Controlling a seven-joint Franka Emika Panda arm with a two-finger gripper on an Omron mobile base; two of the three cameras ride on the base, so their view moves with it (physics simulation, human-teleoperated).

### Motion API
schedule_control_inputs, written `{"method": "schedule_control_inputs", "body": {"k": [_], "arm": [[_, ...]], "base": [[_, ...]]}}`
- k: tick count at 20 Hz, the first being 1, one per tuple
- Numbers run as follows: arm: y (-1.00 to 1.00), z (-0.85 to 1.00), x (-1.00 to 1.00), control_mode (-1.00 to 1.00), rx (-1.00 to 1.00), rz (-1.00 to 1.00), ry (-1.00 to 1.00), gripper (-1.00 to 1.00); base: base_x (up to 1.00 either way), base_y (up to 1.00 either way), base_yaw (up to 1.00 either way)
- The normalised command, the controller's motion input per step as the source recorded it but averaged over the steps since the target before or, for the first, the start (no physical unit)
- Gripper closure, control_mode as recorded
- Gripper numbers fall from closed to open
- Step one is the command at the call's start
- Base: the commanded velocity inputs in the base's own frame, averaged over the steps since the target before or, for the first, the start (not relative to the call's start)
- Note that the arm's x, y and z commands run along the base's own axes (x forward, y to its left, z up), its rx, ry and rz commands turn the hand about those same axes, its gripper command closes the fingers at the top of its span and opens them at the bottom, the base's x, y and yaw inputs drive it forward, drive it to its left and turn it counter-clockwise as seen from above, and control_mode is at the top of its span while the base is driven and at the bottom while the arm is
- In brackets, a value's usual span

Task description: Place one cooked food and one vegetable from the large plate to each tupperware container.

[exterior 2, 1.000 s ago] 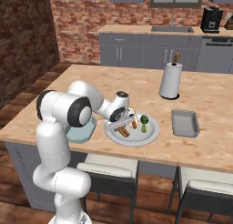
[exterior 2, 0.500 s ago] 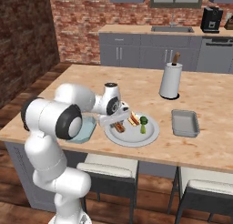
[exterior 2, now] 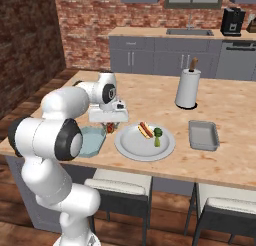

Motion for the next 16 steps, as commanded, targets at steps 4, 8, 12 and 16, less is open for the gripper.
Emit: {"method": "schedule_control_inputs", "body": {"k": [4,8,12,16], "arm": [[0.53,0.22,-0.41,-1.00,0.26,-0.33,0.19,1.00],[0.67,-0.17,-0.57,-1.00,0.21,-0.44,-0.04,1.00],[0.86,-0.37,-0.43,-1.00,0.07,-0.48,-0.20,1.00],[0.93,-0.12,-0.09,-1.00,-0.03,-0.46,-0.24,1.00]], "base": [[0.00,0.00,0.00],[0.00,0.00,0.00],[0.00,0.00,0.00],[0.00,0.00,0.00]]}}
